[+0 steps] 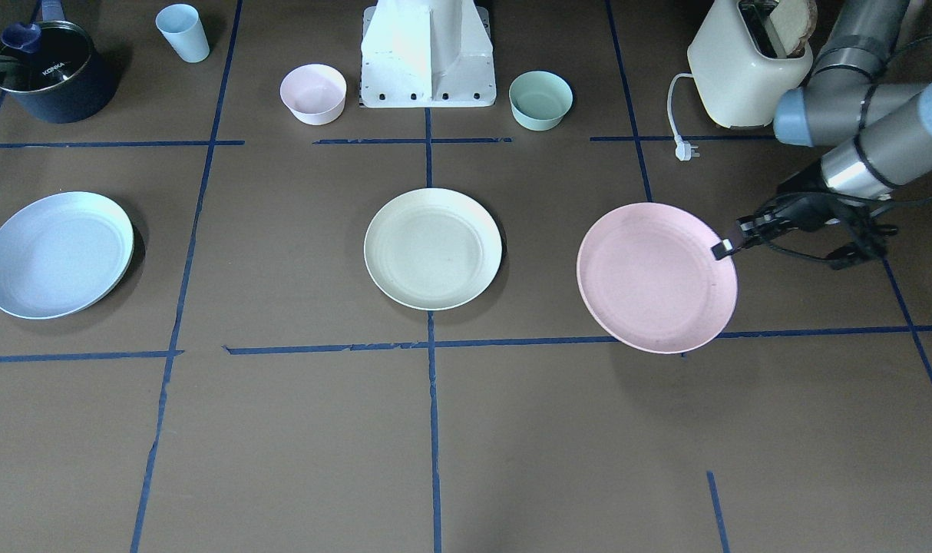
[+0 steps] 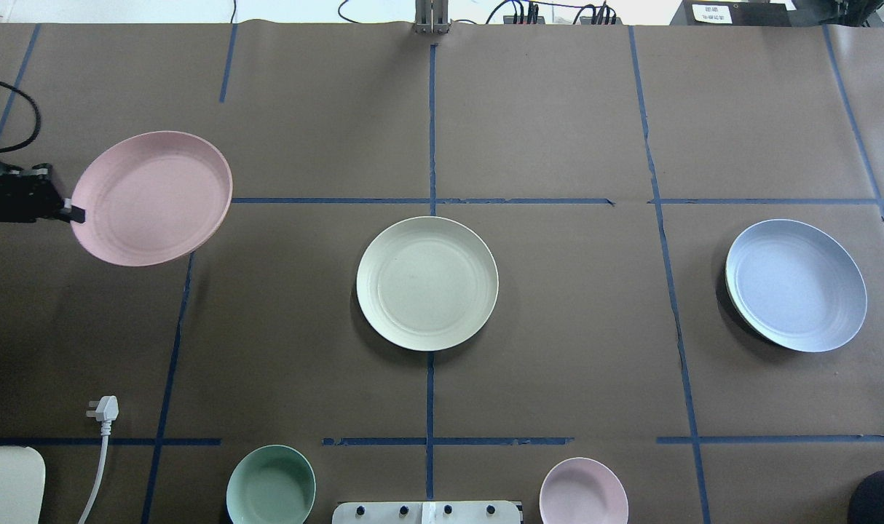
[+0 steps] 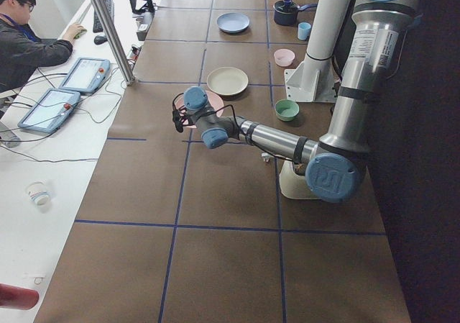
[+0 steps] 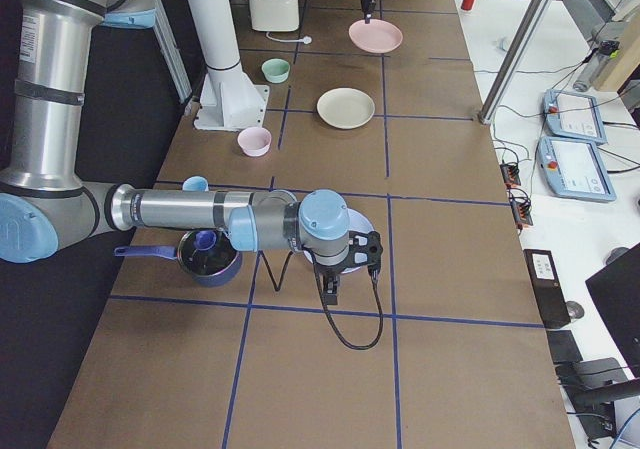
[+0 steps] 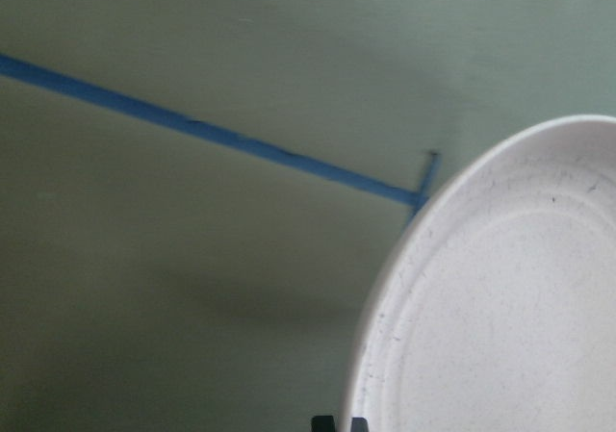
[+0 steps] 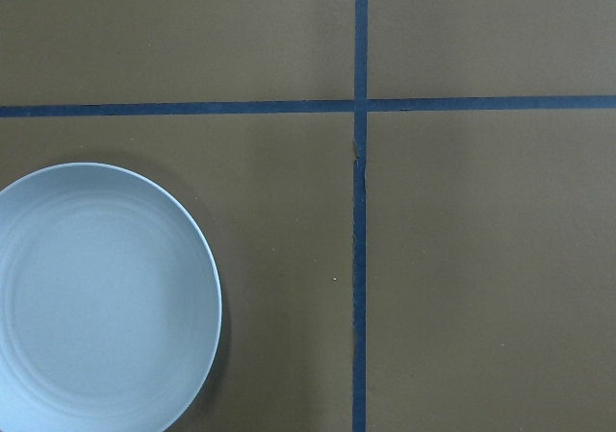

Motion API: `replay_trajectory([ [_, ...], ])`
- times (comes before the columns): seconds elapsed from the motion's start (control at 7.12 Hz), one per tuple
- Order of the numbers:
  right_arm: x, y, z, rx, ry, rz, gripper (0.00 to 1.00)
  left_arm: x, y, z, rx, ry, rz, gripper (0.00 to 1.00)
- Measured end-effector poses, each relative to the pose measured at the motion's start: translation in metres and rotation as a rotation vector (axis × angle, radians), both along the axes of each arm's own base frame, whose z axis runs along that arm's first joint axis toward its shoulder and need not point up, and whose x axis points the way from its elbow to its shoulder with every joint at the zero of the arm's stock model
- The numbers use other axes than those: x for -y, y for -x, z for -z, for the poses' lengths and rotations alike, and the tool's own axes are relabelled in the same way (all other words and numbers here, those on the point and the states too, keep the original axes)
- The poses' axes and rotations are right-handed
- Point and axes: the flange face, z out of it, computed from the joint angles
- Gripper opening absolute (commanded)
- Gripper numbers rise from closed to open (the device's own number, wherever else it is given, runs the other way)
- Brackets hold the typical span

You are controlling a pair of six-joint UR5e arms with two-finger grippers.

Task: Stack three plates with pink and blue
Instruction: 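Lift the pink plate with the left gripper and carry it over the cream plate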

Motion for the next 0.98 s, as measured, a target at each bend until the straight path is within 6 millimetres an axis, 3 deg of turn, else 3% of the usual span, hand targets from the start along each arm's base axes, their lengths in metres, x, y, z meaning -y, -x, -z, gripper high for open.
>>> replay_trajectory([
  [0.14, 0.0, 0.0, 0.0, 0.002, 0.0, 0.001, 1.0, -0.006, -0.056, 0.041, -0.006, 0.023, 0.016, 0.0],
  [0.42, 0.0, 0.001, 0.001, 0.02, 0.0, 0.003, 1.0, -0.047, -0.153, 0.103, -0.034, 0.053, 0.033, 0.0],
  [0.56, 0.0, 0.002, 0.002, 0.028, -0.001, 0.004, 1.0, -0.066, -0.182, 0.123, -0.051, 0.063, 0.033, 0.0],
  [0.7, 0.001, 0.002, 0.003, 0.033, -0.002, 0.004, 1.0, -0.08, -0.197, 0.131, -0.059, 0.067, 0.024, 0.0],
  [0.84, 0.001, 0.002, 0.004, 0.037, -0.003, 0.004, 1.0, -0.089, -0.207, 0.135, -0.062, 0.068, 0.01, 0.13],
  [0.98, 0.001, 0.003, 0.005, 0.041, -0.005, 0.004, 1.0, -0.097, -0.214, 0.136, -0.063, 0.068, -0.004, 0.99],
])
